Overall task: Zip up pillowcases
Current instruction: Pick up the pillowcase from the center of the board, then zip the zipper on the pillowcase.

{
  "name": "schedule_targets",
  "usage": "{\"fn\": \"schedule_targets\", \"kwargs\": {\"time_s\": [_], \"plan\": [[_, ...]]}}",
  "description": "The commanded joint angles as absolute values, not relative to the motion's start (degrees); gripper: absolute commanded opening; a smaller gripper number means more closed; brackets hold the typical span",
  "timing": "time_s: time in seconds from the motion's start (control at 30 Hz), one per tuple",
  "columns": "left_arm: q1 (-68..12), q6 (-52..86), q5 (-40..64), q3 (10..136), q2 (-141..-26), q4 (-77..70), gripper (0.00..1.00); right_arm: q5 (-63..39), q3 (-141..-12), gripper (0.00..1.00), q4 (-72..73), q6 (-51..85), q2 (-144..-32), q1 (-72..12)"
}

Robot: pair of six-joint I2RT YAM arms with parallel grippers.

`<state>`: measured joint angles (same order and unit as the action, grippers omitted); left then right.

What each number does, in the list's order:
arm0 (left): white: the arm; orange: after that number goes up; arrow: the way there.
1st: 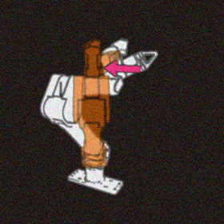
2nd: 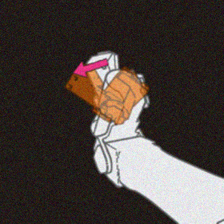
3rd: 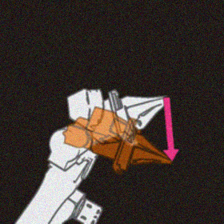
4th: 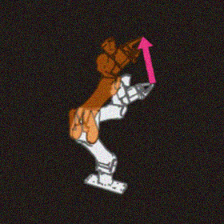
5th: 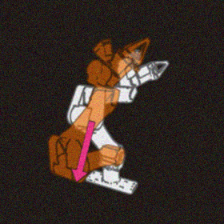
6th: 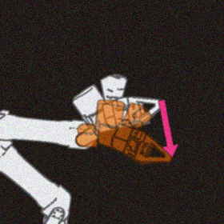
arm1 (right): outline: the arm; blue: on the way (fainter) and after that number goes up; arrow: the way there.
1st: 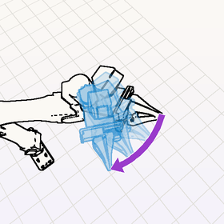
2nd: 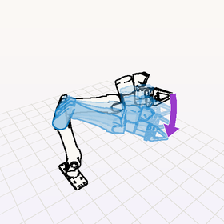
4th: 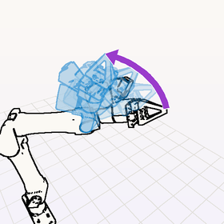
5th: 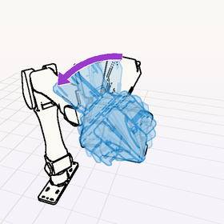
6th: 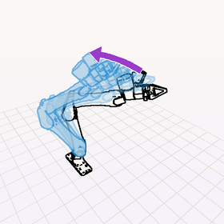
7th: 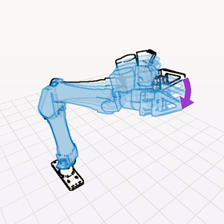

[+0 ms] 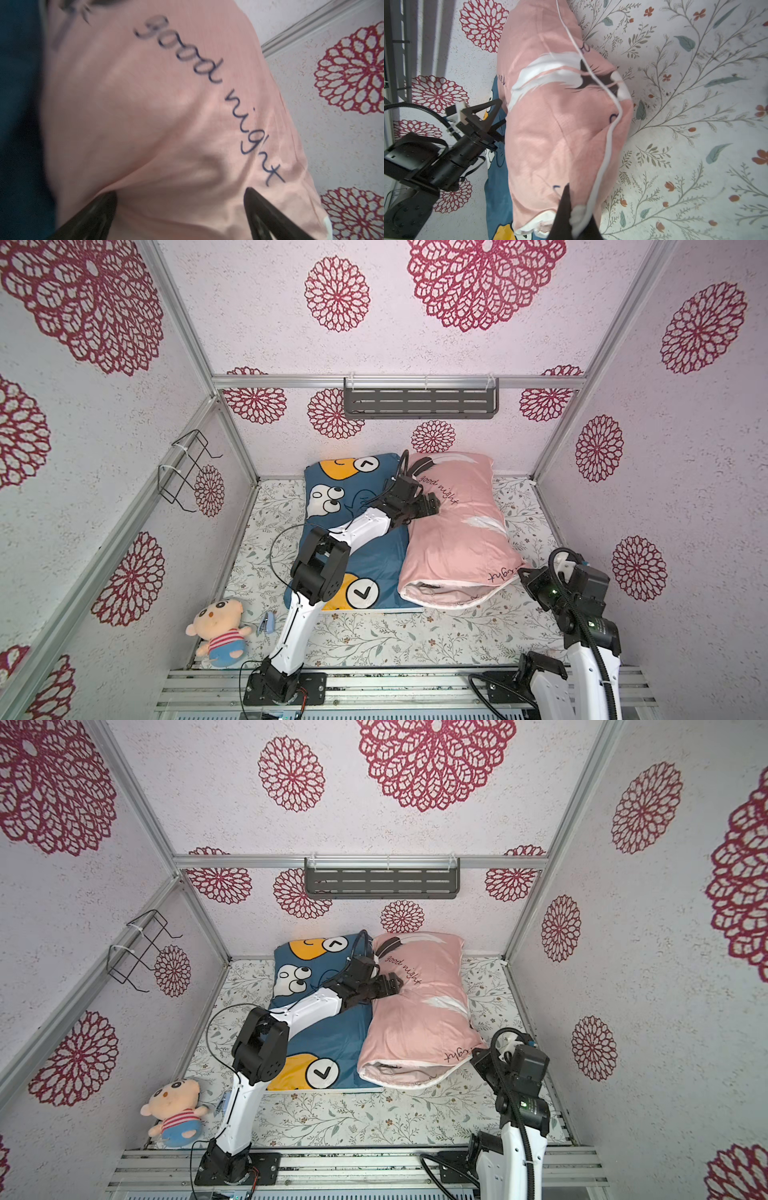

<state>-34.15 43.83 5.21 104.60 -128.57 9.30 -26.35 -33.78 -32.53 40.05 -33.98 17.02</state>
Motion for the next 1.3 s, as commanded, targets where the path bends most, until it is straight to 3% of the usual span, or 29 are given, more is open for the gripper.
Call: {"fn": "schedule_targets", "kwargs": {"time_s": [0.0,0.13,0.23,0.37,0.47,0.9,1.27], "plan": [[-30.9,38.6,0.2,104.1,-121.8,12.5,0.98,-29.7,-35.8,0.00,-35.8,38.4,-34.9,17.4],[-31.8,37.2,3.6,103.2,-115.2,16.0,0.98,-33.3,-37.3,0.00,-38.0,36.5,-35.9,17.4],[-33.7,39.5,12.4,100.2,-109.3,15.8,0.99,-36.8,-39.0,0.00,-40.2,34.8,-36.5,17.9],[-36.3,53.3,30.5,90.6,-105.8,3.4,0.91,-39.6,-40.0,0.00,-40.6,34.3,-37.1,18.9],[-39.3,65.4,36.7,83.6,-105.1,-9.2,0.82,-41.3,-39.9,0.00,-40.1,34.4,-38.1,20.3],[-51.0,93.3,39.1,75.6,-112.0,-43.4,0.61,-52.1,-35.3,0.00,-26.7,44.3,-37.2,24.8],[-54.9,100.2,39.1,81.2,-122.3,-49.0,0.45,-53.5,-32.8,0.00,-21.0,49.7,-35.6,24.9]]}}
